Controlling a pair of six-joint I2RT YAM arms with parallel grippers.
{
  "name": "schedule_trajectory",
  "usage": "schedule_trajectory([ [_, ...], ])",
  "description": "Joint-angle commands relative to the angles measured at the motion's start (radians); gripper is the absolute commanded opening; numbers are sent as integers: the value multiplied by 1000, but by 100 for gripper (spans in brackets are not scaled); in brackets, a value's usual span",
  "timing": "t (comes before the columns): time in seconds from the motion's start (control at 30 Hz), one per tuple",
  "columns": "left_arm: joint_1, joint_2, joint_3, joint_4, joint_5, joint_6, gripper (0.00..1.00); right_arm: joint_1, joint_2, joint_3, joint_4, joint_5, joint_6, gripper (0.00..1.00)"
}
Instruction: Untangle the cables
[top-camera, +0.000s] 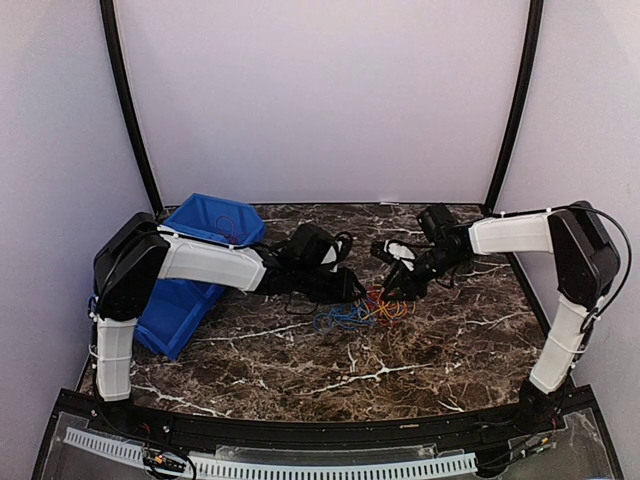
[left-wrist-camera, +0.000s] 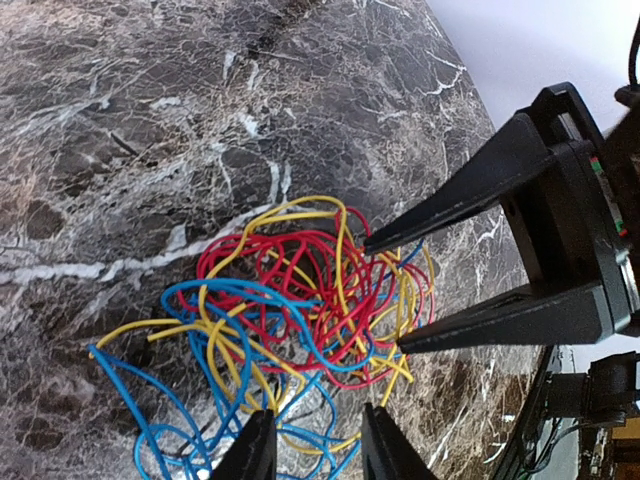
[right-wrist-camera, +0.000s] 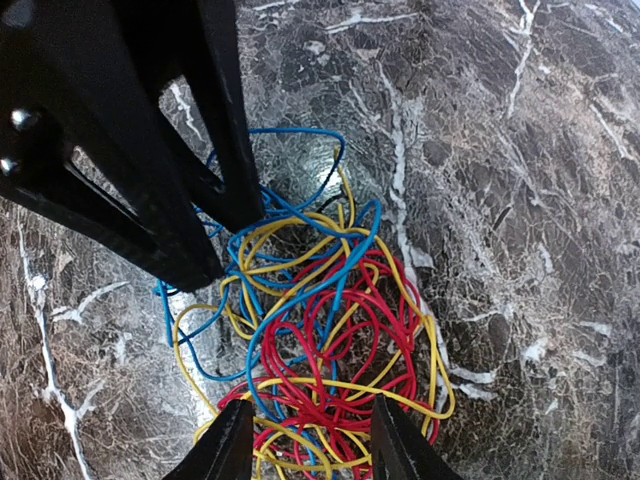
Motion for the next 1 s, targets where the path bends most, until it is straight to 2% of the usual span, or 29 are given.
schedule_trajectory([
  [0.0, -4, -98, -59, -32, -21, 19, 32, 5, 44, 56, -16, -3, 12, 42],
  [0.33, -4, -135, -96, -36, -31, 53, 33, 18, 112, 99, -14, -24, 41, 40],
  [0.6, -4, -160, -130, -27, -41, 65, 33, 21, 128, 118, -32, -43, 49, 18],
  [0.77, -4, -172, -152, -2, -29, 102, 33, 22, 51, 120, -63, -63, 56, 11],
  [0.97, -5, -195, -163, 80, 55, 181, 36, 21, -66, 130, -122, -91, 43, 0],
])
